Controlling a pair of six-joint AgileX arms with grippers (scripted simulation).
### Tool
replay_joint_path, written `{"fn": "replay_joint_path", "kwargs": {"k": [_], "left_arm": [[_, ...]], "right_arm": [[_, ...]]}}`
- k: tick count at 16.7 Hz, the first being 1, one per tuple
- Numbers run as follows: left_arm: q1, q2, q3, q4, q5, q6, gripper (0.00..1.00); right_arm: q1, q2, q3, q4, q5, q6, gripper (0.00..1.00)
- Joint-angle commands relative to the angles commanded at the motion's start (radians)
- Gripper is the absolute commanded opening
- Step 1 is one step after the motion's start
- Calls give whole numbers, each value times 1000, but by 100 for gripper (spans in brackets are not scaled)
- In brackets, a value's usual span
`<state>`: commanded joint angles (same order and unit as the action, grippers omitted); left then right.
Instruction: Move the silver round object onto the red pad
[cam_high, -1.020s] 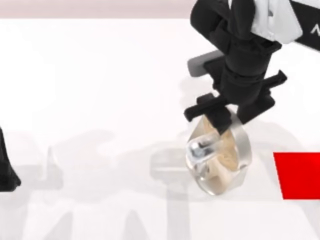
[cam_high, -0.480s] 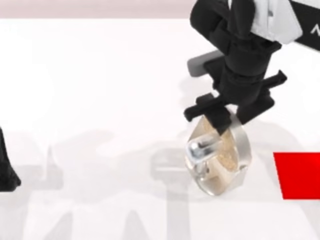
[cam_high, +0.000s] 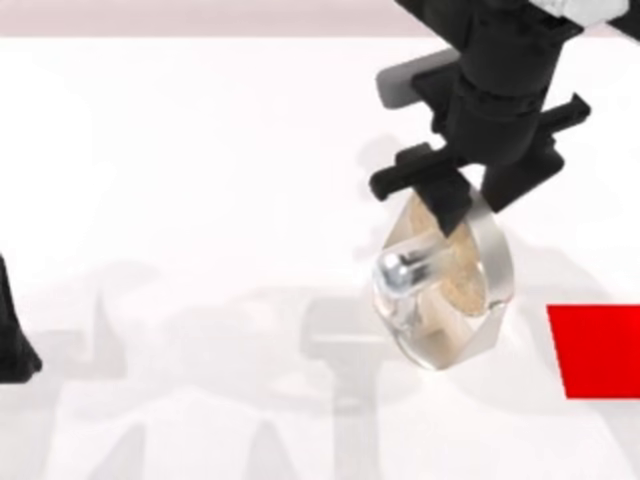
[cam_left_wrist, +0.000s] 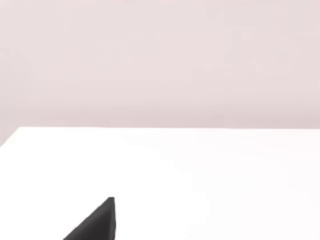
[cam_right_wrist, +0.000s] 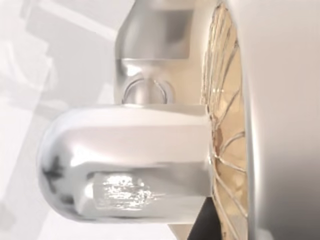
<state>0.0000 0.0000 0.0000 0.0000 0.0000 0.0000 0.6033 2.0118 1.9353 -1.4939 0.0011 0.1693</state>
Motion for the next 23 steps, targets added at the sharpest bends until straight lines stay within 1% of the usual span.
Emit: {"fn": "replay_joint_path", "kwargs": {"k": [6, 8, 10, 12, 14, 21, 23], "left_arm": [[0, 0, 0, 0, 0, 0, 100], [0, 0, 0, 0, 0, 0, 100], [0, 0, 0, 0, 0, 0, 100], [0, 0, 0, 0, 0, 0, 100], [0, 0, 0, 0, 0, 0, 100], [0, 0, 0, 0, 0, 0, 100], [0, 0, 0, 0, 0, 0, 100]], "right_arm": [[-7, -5, 4, -9, 0, 13, 0], [-17, -13, -14, -11, 1, 65, 0], [-36, -33, -47, -10, 4, 159, 0], [-62, -65, -92, -4, 7, 292, 0], [-94, -106, -145, 7, 10, 457, 0], [-229, -298, -377, 68, 22, 1156, 0], [-267, -352, -446, 86, 25, 1335, 0]]}}
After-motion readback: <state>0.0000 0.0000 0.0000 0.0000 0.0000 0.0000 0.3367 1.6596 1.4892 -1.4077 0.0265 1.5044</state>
